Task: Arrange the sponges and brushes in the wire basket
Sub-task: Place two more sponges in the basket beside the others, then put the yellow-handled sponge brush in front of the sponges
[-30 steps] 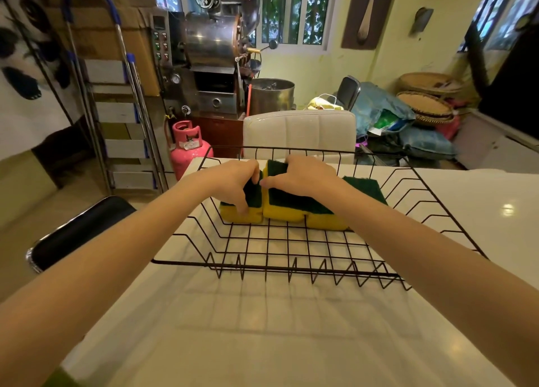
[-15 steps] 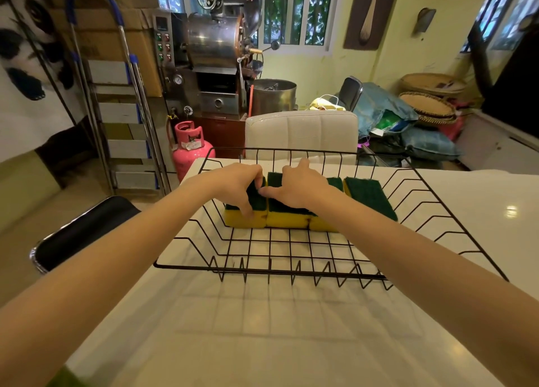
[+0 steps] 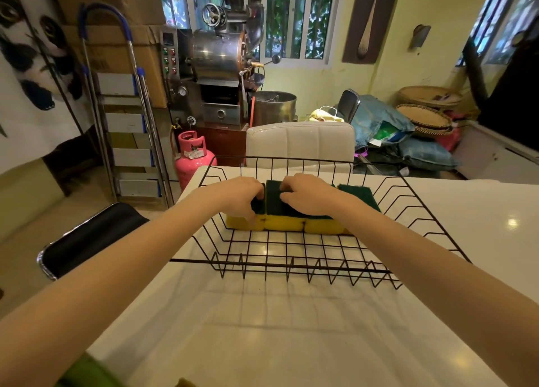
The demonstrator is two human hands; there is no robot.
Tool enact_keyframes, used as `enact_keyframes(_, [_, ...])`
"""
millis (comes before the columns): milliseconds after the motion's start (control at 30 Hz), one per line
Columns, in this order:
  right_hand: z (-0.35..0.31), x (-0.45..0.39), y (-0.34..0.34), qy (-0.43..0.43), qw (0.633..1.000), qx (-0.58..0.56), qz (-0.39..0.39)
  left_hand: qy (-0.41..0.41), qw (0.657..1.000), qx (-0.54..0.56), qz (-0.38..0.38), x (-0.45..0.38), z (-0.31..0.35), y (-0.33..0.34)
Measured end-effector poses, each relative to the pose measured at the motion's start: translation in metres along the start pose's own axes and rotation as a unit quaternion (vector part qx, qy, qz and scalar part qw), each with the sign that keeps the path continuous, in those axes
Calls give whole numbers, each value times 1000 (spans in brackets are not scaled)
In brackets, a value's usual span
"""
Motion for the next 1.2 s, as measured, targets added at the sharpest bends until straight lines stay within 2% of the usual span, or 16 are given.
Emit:
enact_keyframes(200, [-6,33,-12,-24,996,-79,-17,3,997,75,3,36,8,-9])
enact_keyframes(333, [-26,69,-15,-77,987,-139,35,-1,990,135,48,76,12,-17])
enact_keyframes(467, [-53,114,-6,-153,966,-190,88,46,975,177,127,126,27,-17])
enact_keyframes(567, [-71,146,8,-210,952,-205,87,96,964,195,156,166,44,-13])
enact_keyframes(767, [-80,188,43,-230,943,-239,-16,62,963,212,152,223,50,21])
enact_keyframes(867, [-76,204,59,-207,940,-247,-108,39,970,210,112,239,53,45])
enact_keyframes(1000, [-69,221,79,-182,945,-172,-209,31,979,198,48,248,63,66])
enact_keyframes(1067, [-67,227,84,-173,949,-134,-226,32,980,196,25,250,67,72])
enact_keyframes(1200, [-61,234,85,-168,956,-108,-213,27,984,178,-12,250,70,81])
Point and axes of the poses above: each hand's wrist, its own x-axis away from the middle knuckle, its own y-axis out of the palm, z = x × y, the point moved 4 cm from there along -x, towards the middle knuckle, and after that the axes turned 4 degrees about -x, right-handed, at the moved point
